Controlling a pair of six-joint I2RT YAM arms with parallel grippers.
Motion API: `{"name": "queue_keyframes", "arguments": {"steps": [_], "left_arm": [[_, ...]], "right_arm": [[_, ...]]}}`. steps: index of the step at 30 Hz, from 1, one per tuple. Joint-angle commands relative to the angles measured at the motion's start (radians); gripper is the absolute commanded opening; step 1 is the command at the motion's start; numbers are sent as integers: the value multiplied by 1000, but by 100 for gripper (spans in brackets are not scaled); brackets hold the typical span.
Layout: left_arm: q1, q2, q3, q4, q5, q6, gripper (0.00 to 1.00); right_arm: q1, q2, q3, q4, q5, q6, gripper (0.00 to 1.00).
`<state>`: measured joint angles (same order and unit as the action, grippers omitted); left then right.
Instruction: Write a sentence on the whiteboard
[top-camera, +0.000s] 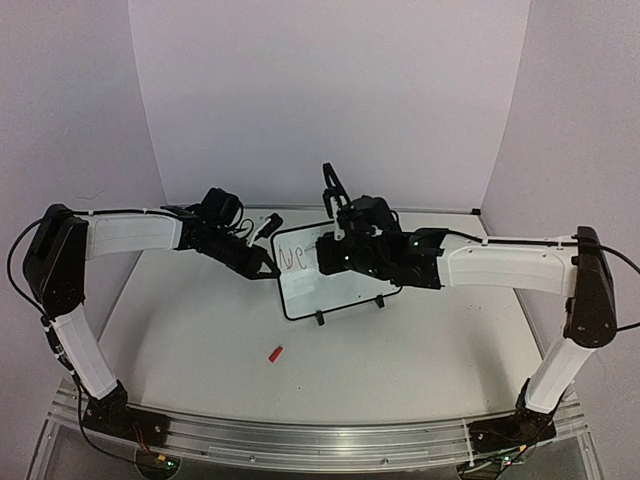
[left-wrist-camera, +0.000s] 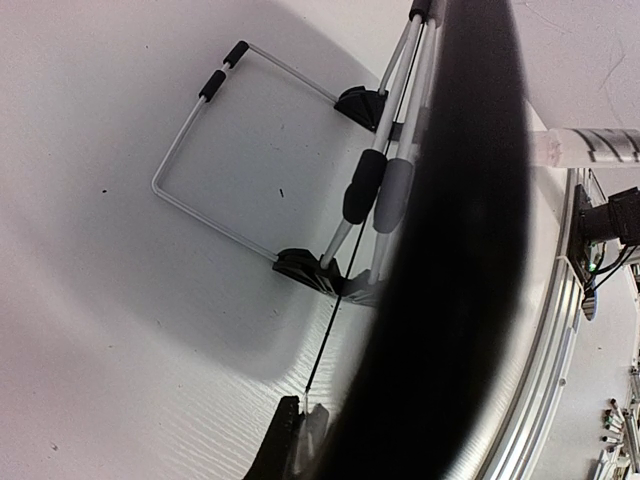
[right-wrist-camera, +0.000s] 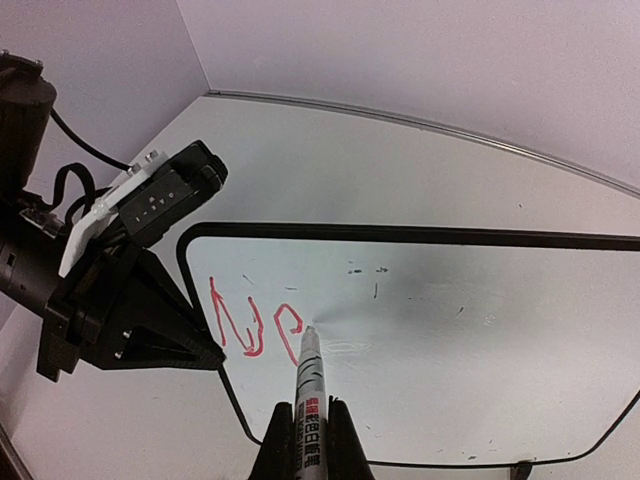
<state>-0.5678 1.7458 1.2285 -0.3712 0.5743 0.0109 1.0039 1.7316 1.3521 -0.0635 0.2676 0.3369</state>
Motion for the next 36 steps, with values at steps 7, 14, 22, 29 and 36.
{"name": "queue_keyframes", "arguments": {"steps": [7,14,22,29,36], "left_arm": [[-8,-5,37,-25,-13,19,0],[-8,-8,37,-24,-13,19,0],[-8,-9,37,-25,-13,19,0],[-7,-10,37,-25,-15,20,0],[-9,-11,37,-25,-15,22,0]], "right_arm": [[-4,40,49,-2,62,-20,0],[-4,41,15,-31,52,4,0],[-3,25,-21,-41,43,24,0],[-3,31,-10,-44,58,30,0],[-4,25,34,-44,85,3,0]]}}
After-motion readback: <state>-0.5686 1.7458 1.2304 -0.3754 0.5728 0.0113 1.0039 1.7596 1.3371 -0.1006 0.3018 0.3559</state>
